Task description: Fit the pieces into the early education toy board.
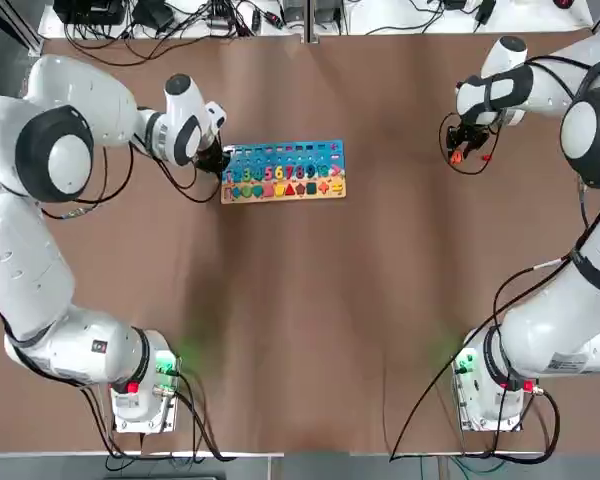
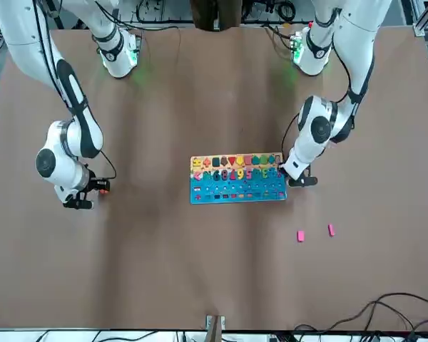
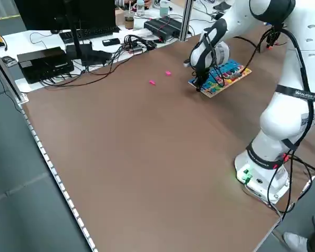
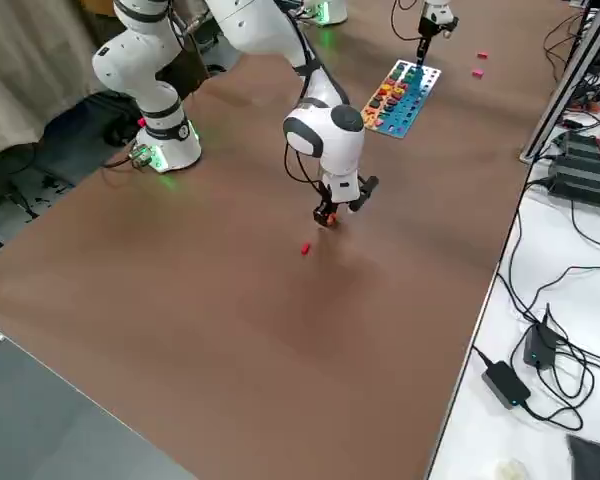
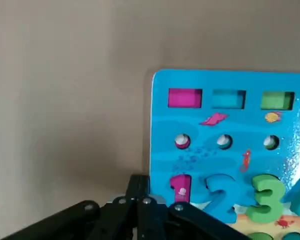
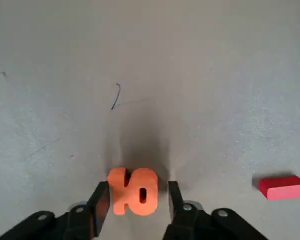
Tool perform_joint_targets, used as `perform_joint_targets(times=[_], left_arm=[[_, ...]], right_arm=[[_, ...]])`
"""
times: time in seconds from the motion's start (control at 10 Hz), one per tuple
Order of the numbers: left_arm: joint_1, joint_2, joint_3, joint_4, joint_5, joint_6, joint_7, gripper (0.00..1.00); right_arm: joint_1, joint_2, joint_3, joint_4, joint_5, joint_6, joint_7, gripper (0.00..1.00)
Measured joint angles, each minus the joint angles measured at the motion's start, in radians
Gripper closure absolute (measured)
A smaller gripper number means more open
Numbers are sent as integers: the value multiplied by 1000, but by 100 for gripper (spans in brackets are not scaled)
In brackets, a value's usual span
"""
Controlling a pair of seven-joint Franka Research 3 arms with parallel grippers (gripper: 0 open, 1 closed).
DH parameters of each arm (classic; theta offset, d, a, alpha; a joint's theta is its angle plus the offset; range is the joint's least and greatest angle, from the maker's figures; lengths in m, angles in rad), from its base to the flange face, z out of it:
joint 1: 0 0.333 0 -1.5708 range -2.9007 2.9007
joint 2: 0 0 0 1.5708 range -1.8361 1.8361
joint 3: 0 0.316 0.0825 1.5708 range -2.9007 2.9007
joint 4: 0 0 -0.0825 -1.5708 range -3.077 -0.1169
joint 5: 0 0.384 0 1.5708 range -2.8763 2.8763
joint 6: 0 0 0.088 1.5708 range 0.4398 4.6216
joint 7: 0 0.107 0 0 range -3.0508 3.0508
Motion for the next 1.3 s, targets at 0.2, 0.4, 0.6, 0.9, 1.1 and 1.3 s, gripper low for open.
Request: perform_joint_targets(times=[0.2, 0.4, 0.6, 0.9, 1.1, 1.3], left_arm=[[-42, 10, 1, 16, 0, 0, -38, 99], [-78, 22, 4, 34, 0, 0, -78, 99], [-110, 39, 7, 62, 0, -2, -101, 99], [-172, 64, 26, 105, 1, -5, -142, 99], [-224, 74, 62, 130, 1, -29, -167, 99], [-324, 104, 133, 201, 2, -95, -213, 99]], right_arm=[[0, 0, 0, 0, 0, 0, 0, 47], [0, 0, 0, 0, 1, 0, 1, 52], [0, 0, 1, 0, 1, 0, 1, 58], [0, 0, 5, 0, 1, -1, 1, 59], [1, -2, 14, 3, 1, -1, 1, 59], [11, -30, 23, 39, 1, -67, 1, 59]])
